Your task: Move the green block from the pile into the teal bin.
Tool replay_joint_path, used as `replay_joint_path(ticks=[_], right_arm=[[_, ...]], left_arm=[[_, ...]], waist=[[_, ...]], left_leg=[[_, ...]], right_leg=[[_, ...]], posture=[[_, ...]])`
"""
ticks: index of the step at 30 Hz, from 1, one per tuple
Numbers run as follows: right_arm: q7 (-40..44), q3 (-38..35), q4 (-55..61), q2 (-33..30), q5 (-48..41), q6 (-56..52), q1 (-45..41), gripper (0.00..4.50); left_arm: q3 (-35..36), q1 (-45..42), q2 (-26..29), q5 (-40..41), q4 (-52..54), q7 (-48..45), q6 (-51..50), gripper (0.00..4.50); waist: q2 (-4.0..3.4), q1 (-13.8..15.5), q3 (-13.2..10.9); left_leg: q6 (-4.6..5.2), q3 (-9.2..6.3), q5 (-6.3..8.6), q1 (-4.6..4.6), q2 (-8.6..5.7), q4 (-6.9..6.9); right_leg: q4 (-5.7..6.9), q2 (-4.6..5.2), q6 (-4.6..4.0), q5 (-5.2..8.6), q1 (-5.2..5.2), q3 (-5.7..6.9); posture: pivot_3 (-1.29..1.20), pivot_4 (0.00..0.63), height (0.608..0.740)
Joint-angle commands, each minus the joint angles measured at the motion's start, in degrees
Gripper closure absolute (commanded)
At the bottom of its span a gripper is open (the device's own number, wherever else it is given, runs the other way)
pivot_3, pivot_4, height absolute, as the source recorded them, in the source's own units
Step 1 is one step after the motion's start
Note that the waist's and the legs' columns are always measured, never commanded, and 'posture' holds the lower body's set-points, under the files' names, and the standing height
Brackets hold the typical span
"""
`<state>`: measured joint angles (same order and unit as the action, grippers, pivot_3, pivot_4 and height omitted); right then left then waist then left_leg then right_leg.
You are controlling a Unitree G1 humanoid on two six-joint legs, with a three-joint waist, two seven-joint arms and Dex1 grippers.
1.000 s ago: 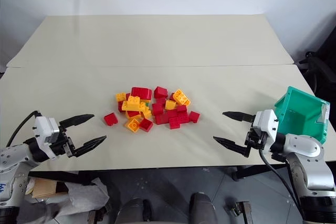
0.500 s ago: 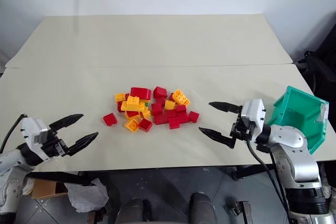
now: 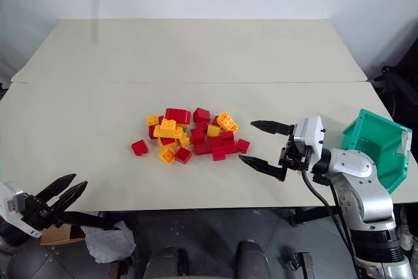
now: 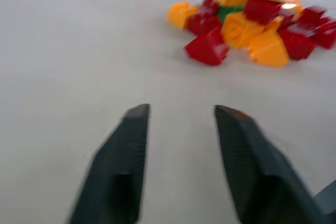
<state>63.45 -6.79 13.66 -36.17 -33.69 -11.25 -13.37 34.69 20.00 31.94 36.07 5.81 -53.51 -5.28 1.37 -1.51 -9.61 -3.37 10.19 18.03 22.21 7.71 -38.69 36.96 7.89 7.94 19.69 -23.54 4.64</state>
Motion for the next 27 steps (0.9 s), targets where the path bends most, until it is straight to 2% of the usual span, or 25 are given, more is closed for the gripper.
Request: replay_joint_path(ticks=[1,3,7,9,15,21,27], right_arm=[[0.88,-1.37,-0.15,-1.21,0.18,1.22,0.01,0.0],[0.92,-1.97,-0.5,-1.48,0.43,1.42,0.5,0.0],[1.06,-3.31,-0.11,-2.4,1.42,2.49,4.08,0.0],[0.34,-3.9,0.77,-2.39,1.65,2.98,5.79,0.0],[-2.54,-5.57,3.87,-1.97,1.52,3.32,8.76,0.0],[-5.59,-6.42,6.83,-1.24,1.46,3.62,11.64,0.0],[-8.14,-6.21,8.86,-0.27,1.76,3.86,13.76,0.0]], left_arm=[[-3.0,-0.27,2.11,0.4,5.32,-2.57,-0.9,3.79],[-6.88,-3.1,3.73,-0.83,7.61,-3.58,-1.59,4.44],[-19.68,-15.7,8.56,-6.3,7.09,-7.02,-3.7,4.48],[-26.14,-24.77,7.98,-7.84,3.25,-8.72,-5.73,4.48],[-35.93,-42.51,2.57,-13.31,-9.9,-8.75,-6.69,4.48],[-34.5,-54.49,-4.12,-16.58,-23.99,-1.35,-3.54,4.48],[-30.81,-62.74,-6.07,-20.78,-40.18,8.29,3.52,4.48]], waist=[[0.0,-0.01,0.0],[0.0,0.08,0.0],[0.0,1.43,0.01],[-0.02,1.59,0.02],[-0.02,1.41,0.02],[0.02,1.72,-0.01],[0.09,2.11,-0.04]], left_leg=[[0.0,0.0,0.0,-0.01,0.0,0.0],[0.0,0.0,0.0,0.0,0.0,0.0],[0.0,-0.02,0.0,0.0,-0.01,-0.08],[-0.01,0.01,0.01,0.01,-0.02,-0.1],[-0.03,0.03,-0.01,0.02,-0.01,-0.1],[-0.04,0.0,-0.01,0.06,-0.01,-0.2],[-0.04,-0.04,-0.01,0.06,-0.01,-0.22]], right_leg=[[0.01,0.0,0.0,0.0,0.0,0.0],[0.02,0.0,0.0,0.0,0.0,0.0],[-0.01,-0.01,0.0,0.0,0.04,0.0],[-0.03,-0.01,0.0,0.0,0.07,0.0],[0.02,-0.08,0.0,0.0,0.0,0.0],[0.0,-0.09,0.02,-0.01,0.0,-0.01],[-0.01,-0.1,0.03,-0.02,0.02,-0.02]], posture=[[0.0,0.15,0.74],[0.0,0.15,0.74],[0.0,0.15,0.74],[0.0,0.15,0.74],[0.0,0.15,0.74],[0.0,0.15,0.74],[0.0,0.15,0.74]])
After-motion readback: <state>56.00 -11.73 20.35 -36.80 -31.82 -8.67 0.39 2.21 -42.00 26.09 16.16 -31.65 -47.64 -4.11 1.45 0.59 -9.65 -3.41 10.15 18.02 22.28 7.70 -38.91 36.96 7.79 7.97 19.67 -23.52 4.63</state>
